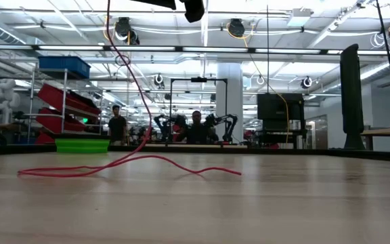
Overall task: Coil cords
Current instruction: Uncoil the red wire from the spool
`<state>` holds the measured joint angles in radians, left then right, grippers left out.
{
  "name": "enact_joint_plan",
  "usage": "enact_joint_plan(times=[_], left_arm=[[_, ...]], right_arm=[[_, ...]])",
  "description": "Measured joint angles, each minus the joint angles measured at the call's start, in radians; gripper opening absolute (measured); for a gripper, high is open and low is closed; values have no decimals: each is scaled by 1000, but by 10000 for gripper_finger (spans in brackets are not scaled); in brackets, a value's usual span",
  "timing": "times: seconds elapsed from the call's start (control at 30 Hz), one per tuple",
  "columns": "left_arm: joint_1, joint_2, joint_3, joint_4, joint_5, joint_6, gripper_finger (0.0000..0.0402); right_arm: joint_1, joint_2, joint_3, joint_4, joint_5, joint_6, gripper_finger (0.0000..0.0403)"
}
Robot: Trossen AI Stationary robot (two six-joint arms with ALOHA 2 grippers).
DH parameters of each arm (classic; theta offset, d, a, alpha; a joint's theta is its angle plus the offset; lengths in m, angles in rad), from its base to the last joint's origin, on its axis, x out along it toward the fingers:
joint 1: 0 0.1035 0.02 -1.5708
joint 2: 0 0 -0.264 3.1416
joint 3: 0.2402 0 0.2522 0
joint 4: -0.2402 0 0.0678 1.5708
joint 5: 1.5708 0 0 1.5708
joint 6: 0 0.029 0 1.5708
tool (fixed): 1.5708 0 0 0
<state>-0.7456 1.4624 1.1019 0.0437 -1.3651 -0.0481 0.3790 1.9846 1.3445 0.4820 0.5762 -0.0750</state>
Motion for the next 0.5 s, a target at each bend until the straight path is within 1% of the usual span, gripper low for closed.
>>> enact_joint_plan(times=[0.3, 0.4, 0.5], left_arm=[[-1, 0, 0, -25, 0, 1, 4], [-3, 0, 0, -49, 0, 1, 4], [-10, 0, 0, -67, 0, 1, 4]], right_arm=[[15, 0, 0, 0, 0, -27, 1], [22, -10, 0, -21, 1, -33, 1], [34, -35, 0, -58, 25, -33, 1]])
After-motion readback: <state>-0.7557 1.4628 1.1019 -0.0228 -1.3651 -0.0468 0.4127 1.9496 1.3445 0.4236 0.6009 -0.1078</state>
